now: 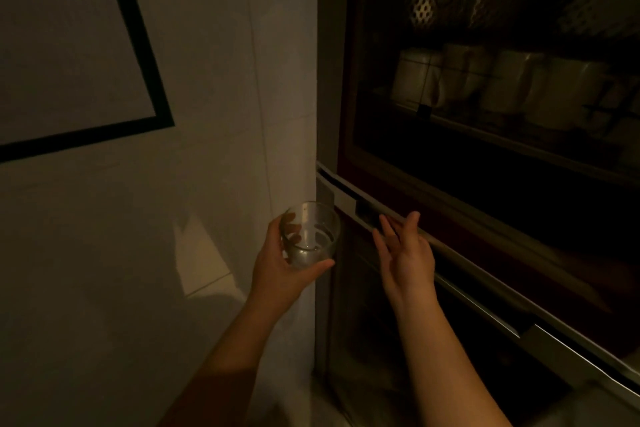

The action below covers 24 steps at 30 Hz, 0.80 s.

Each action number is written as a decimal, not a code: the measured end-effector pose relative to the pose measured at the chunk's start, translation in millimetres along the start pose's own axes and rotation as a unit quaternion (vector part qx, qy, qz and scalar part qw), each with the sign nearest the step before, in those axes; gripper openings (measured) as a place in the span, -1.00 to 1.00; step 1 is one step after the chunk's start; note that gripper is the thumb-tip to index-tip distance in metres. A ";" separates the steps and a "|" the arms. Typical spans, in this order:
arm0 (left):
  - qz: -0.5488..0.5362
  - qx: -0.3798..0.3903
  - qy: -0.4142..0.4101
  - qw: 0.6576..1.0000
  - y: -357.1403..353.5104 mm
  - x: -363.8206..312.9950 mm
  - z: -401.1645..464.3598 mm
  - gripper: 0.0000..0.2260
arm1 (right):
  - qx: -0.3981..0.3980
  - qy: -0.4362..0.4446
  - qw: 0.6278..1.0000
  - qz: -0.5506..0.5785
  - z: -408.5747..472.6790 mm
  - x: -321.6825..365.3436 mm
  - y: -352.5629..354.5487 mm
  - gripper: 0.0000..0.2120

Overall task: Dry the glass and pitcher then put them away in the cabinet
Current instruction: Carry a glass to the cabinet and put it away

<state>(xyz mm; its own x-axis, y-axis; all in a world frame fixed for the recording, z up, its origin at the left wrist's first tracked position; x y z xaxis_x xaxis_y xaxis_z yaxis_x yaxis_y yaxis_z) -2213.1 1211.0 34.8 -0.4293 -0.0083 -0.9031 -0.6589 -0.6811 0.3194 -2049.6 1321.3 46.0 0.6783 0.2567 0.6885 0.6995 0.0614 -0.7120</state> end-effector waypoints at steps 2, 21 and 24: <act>-0.004 0.005 -0.001 1.000 0.8 1.7 1.1 -0.16 | -0.006 -0.011 0.998 0.059 -2.2 0.2 -5.9 -0.23; -0.020 -0.070 0.027 0.997 63.8 9.2 -43.4 -0.13 | -0.053 -0.034 0.979 0.195 -41.4 -18.2 -31.8 -0.23; -0.021 -0.090 0.026 0.995 81.1 3.3 -59.2 -0.17 | -0.035 -0.047 0.978 0.199 -65.7 -27.4 -32.4 -0.27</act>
<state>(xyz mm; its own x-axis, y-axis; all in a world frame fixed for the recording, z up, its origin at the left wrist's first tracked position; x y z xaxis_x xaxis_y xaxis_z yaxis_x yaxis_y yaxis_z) -2231.3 1112.4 40.8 -0.3684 -0.0123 -0.9296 -0.5525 -0.8013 0.2295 -2076.1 1248.9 59.3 0.8785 0.3344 0.3413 0.4009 -0.1274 -0.9072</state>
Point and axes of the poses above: each hand's wrist, its own z-axis towards the middle knuckle, its own y-axis out of the back of the hand, x = y × z, the point moved 4 cm from there along z, towards the middle knuckle, and after that the axes turned 7 degrees about z, right-handed, at the moved point
